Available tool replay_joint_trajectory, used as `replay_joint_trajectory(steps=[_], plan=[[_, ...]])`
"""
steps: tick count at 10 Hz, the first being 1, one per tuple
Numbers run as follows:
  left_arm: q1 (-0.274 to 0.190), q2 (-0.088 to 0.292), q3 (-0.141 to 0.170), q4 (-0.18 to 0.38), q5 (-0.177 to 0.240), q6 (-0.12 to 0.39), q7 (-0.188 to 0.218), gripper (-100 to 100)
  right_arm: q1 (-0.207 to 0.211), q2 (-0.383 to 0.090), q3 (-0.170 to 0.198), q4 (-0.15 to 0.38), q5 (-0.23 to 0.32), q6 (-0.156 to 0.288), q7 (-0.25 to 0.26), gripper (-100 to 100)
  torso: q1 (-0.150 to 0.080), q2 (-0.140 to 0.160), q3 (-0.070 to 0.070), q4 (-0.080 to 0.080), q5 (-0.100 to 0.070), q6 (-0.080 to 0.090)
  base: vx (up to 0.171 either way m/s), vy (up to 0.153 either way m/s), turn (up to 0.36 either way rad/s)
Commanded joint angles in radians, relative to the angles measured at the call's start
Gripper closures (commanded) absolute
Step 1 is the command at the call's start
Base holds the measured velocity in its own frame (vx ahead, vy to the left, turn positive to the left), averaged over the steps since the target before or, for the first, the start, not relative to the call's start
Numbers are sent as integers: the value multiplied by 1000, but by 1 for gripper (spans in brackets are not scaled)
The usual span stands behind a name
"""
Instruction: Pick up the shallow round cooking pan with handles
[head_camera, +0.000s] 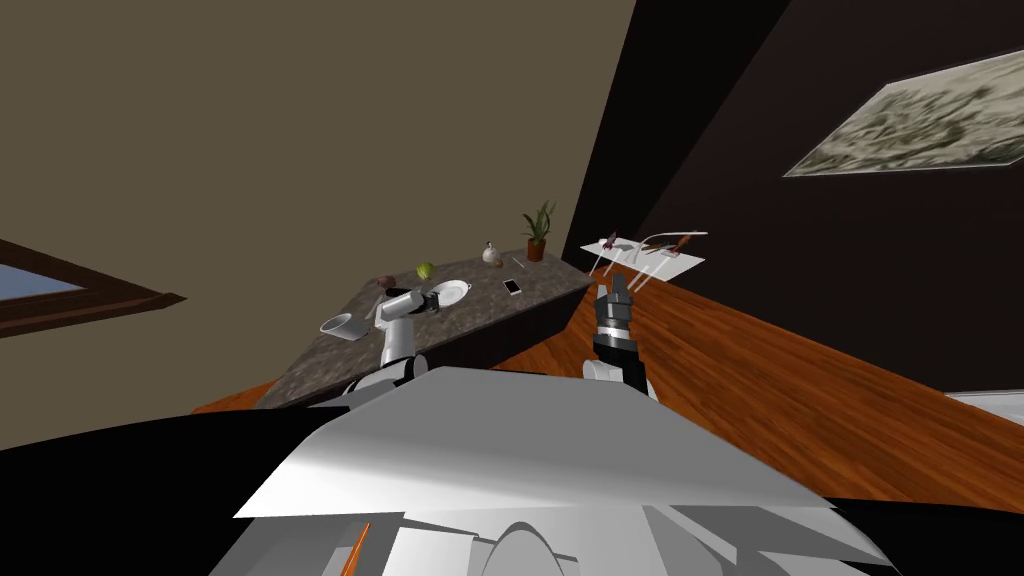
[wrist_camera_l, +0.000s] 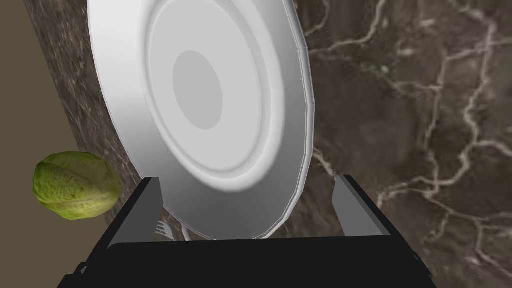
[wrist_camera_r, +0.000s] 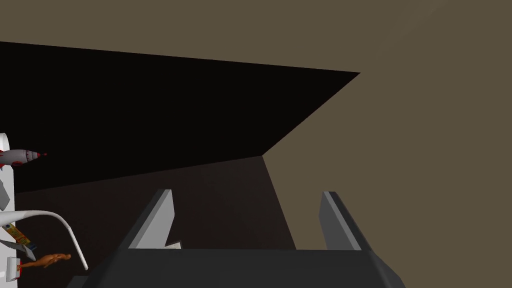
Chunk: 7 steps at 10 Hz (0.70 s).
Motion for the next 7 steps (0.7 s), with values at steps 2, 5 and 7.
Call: replay_joint_trajectory(steps=[2, 5, 7], plan=[[-3, -2, 10, 4, 4, 1, -63, -100, 0, 0, 0, 0, 0, 0, 0, 0, 2, 1, 1, 0, 0, 0, 32, -28, -13], [-20, -16, 68, 26, 35, 10, -154, -100, 0, 0, 0, 0, 0, 0, 0, 0, 1, 0, 0, 0, 0, 0, 67, -66, 140], [-37, -30, 117, 48, 66, 20, -206, -100, 0, 0, 0, 0, 0, 0, 0, 0, 4, 4, 2, 1, 1, 0, 40, -41, 122]])
